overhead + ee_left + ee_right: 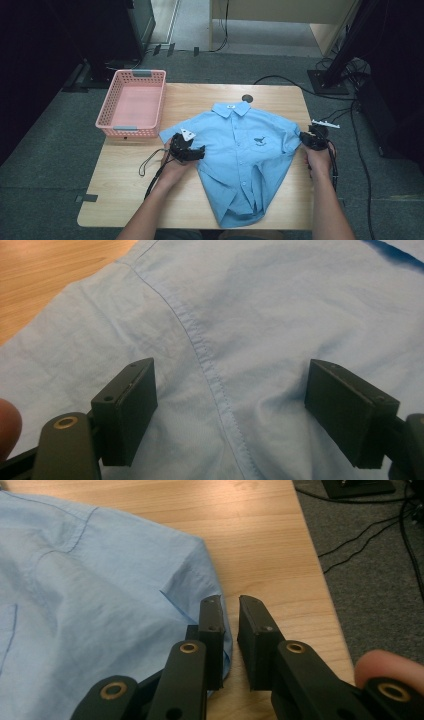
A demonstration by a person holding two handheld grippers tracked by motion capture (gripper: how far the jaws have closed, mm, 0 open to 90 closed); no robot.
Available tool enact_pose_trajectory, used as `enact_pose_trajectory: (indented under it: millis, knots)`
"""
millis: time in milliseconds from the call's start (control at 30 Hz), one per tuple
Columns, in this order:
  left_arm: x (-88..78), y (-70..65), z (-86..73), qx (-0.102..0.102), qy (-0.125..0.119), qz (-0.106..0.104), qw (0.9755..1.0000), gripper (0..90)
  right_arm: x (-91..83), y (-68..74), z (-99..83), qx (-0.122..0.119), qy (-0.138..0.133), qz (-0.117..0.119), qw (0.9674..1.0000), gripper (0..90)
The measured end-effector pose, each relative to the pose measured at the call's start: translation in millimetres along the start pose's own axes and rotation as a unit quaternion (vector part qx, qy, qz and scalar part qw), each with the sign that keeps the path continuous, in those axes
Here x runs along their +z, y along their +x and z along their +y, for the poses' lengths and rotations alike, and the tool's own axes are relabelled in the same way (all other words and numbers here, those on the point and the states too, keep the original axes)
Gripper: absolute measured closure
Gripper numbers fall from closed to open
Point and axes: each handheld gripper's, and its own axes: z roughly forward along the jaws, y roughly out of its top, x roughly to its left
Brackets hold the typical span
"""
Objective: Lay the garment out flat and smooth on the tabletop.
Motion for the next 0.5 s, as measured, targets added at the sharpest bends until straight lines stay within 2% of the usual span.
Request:
enact_pose_trajectory:
  millis: [133,267,500]
  knots:
    - [0.0,0.0,0.0,0.000,0.000,0.000,1.0000,21.6,-3.9,-7.3,0.3,0.004,-0.006,-0.011,0.9999,82.6]
    - [0.1,0.0,0.0,0.000,0.000,0.000,1.0000,21.6,-8.0,-13.4,0.8,0.009,-0.008,-0.011,0.9999,82.8]
    - [0.1,-0.1,0.0,0.000,-0.001,0.000,1.0000,21.6,-17.7,-12.1,0.3,0.011,-0.015,0.010,0.9998,76.5]
